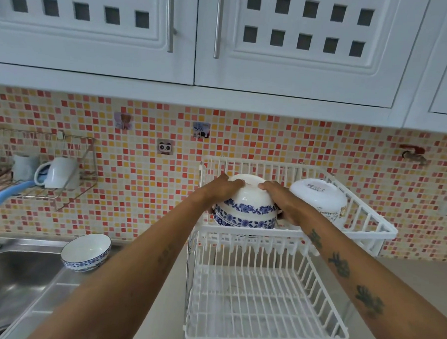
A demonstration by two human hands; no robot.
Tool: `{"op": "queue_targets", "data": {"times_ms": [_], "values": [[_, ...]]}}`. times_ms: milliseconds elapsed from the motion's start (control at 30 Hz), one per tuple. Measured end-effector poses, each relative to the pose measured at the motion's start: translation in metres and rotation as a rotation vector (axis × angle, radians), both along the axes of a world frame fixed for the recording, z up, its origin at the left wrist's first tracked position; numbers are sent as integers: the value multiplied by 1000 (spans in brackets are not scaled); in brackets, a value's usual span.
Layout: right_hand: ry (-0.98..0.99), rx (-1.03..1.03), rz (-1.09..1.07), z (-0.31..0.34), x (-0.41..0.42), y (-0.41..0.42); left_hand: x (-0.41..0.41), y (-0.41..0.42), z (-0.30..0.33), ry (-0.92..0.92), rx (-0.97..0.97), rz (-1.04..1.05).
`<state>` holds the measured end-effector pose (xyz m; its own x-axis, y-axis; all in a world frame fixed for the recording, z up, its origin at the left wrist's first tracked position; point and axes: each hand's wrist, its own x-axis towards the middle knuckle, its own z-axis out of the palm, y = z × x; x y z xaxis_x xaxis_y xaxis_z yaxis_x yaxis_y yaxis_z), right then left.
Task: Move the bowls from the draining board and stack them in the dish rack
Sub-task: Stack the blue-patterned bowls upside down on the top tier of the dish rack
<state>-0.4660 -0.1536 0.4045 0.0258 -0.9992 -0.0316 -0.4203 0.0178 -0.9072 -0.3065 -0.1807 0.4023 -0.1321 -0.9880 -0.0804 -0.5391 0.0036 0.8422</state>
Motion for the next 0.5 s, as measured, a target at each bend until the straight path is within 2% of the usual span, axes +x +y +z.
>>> {"op": "queue_targets", "data": {"times_ms": [133,200,300,400,500], "values": [[82,-56,-20,-5,-2,-3,-4,2,-1,-90,-38,44],[270,-311,-121,-9,-4,-8,-4,5,4,-171,-66,55],[488,-730,-209,-3,6,-7,6,20,25,-149,-187,44],[466,-871,-235,8,33,-4,36,37,42,-113,-296,-2],[359,-867,-178,19,82,-1,84,50,49,-124,-320,-27]]}}
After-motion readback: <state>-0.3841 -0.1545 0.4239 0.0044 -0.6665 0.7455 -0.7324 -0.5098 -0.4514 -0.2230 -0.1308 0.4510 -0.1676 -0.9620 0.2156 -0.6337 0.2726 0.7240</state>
